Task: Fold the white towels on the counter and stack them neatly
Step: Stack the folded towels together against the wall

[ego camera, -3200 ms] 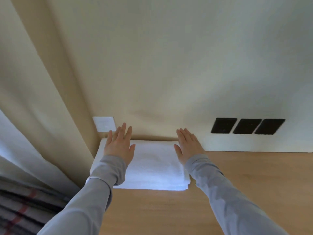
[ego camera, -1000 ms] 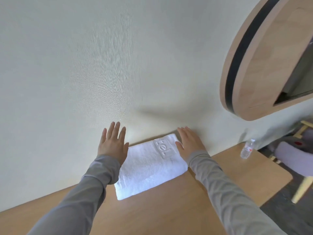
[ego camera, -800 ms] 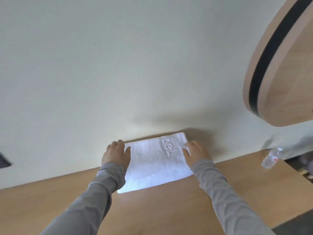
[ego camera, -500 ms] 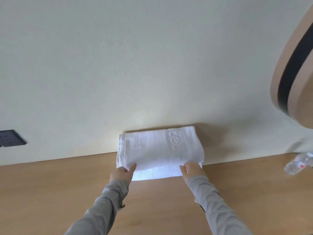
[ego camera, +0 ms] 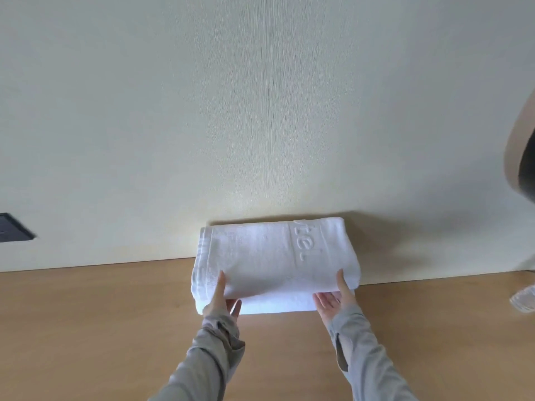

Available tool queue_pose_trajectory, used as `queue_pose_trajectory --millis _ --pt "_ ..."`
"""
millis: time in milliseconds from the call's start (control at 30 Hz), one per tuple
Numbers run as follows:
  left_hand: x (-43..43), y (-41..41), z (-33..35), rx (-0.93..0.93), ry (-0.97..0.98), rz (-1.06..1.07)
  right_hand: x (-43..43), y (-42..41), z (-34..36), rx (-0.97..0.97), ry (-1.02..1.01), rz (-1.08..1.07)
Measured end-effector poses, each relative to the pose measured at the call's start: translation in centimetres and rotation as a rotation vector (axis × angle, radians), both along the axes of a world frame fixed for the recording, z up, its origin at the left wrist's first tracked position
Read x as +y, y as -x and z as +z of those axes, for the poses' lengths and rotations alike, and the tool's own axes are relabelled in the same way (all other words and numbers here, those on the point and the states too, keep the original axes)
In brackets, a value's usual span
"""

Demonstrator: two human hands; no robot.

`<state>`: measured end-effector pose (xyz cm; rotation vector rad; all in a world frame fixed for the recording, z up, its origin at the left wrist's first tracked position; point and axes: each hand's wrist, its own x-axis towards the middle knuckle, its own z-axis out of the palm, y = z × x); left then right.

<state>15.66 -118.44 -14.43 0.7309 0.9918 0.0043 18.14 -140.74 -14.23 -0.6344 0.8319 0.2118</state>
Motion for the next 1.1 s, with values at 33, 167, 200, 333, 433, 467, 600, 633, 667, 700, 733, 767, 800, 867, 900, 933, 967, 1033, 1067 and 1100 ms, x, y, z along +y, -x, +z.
queue_pose_trajectory --millis 33,167,200,333,433,467,600,633,667,700,733,767,800,867,900,933,967,1033,1067,1100 --pt "-0.1 -0.2 -0.1 -0.022 0.029 0.045 0.2 -0.2 0.0 -0.012 -0.030 -0.038" --pt "-0.4 -1.5 0.3 -0.083 0.142 0.122 1.4 -1.2 0.5 -0.069 -0.120 -0.133" --pt "-0.4 -1.8 0.5 -0.101 0.163 0.131 1.6 -1.5 0.7 -0.072 -0.136 -0.146" --pt "-0.9 -2.3 0.5 -0.094 0.135 0.187 1.9 -2.8 0.4 -0.033 -0.102 -0.156" --pt "-1.0 -2.4 0.2 -0.038 0.067 0.215 1.6 -3.2 -0.1 0.000 -0.112 -0.149" --pt "-0.8 -2.5 0.2 -0.031 0.055 0.222 1.5 -3.3 -0.2 -0.014 -0.117 -0.147" --pt "-0.3 -3.2 0.6 -0.021 0.055 0.205 1.4 -3.4 0.1 -0.144 -0.105 -0.127" --pt "-0.2 -3.3 0.8 -0.023 0.059 0.195 1.5 -3.5 0.6 -0.181 -0.091 -0.118" --pt "-0.1 -3.4 1.1 -0.023 0.052 0.185 1.7 -3.6 1.2 -0.218 -0.076 -0.107" --pt "0.1 -3.5 1.5 -0.018 0.037 0.174 1.9 -3.7 1.9 -0.247 -0.063 -0.102" --pt "0.3 -3.6 2.1 -0.007 0.018 0.163 2.1 -3.8 2.7 -0.269 -0.054 -0.104" --pt "0.6 -3.6 2.7 0.005 0.006 0.155 2.2 -3.8 3.4 -0.286 -0.045 -0.107" --pt "0.9 -3.5 3.4 0.009 0.002 0.155 2.4 -3.7 4.2 -0.306 -0.031 -0.097" --pt "1.4 -3.2 4.9 -0.010 0.002 0.178 3.0 -3.4 5.6 -0.345 -0.003 -0.052" --pt "1.7 -2.8 5.7 -0.026 0.009 0.202 3.4 -3.2 6.3 -0.357 0.005 -0.032" --pt "2.2 -2.4 6.4 -0.043 0.019 0.222 3.9 -3.0 6.9 -0.367 0.008 -0.017" --pt "2.8 -1.9 7.3 -0.056 0.028 0.232 4.5 -2.6 7.4 -0.381 0.008 -0.005" --pt "4.5 -0.7 8.9 -0.082 0.041 0.237 6.2 -1.6 8.6 -0.401 0.003 0.018" --pt "5.5 0.0 9.7 -0.093 0.044 0.244 7.3 -1.0 9.3 -0.406 -0.003 0.038" --pt "6.7 0.8 10.6 -0.103 0.037 0.250 8.7 -0.5 10.0 -0.409 -0.014 0.055"
